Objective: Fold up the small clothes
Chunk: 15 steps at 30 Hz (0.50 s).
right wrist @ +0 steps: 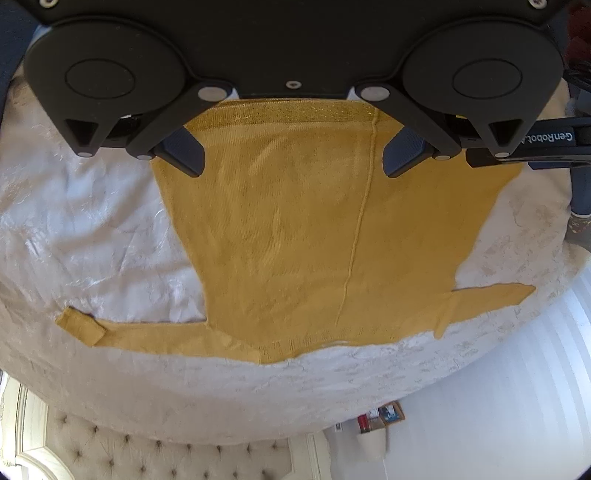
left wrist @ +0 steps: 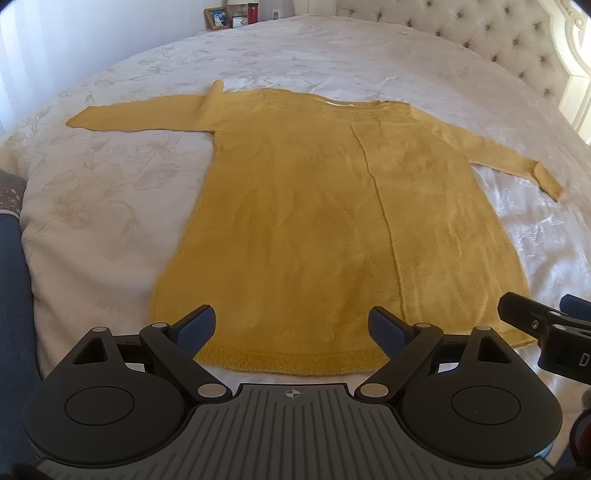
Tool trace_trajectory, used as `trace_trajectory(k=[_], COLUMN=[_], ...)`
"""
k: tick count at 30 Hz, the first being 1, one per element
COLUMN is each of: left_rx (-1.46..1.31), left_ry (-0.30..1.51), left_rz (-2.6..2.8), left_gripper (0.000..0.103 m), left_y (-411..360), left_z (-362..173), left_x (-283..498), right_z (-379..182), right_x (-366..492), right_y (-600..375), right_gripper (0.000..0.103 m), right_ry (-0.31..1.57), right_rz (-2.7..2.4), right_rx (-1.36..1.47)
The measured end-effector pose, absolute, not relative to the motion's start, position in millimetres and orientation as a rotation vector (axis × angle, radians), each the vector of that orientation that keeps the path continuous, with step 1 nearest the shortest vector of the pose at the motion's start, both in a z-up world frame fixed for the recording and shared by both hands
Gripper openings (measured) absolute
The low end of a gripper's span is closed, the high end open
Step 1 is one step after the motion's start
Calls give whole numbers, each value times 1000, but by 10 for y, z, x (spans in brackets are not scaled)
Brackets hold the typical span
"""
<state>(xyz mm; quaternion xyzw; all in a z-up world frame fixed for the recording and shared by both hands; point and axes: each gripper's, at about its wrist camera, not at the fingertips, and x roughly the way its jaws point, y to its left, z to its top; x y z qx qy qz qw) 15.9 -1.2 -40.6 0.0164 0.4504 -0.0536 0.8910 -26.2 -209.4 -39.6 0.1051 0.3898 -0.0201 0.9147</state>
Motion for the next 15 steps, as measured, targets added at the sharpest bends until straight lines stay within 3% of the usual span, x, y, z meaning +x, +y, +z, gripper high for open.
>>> trace_trajectory(k=[15], left_rx=[112], left_ry=[844], left_rz=[-90], left_gripper=[90], left_y=[-56], left_z=[-605], left_x=[1044], right_z=[-719], right_x=[605], right_y=[-3276], right_gripper=[99], right_ry=[800], right_rz=[-201], right_rx=[114])
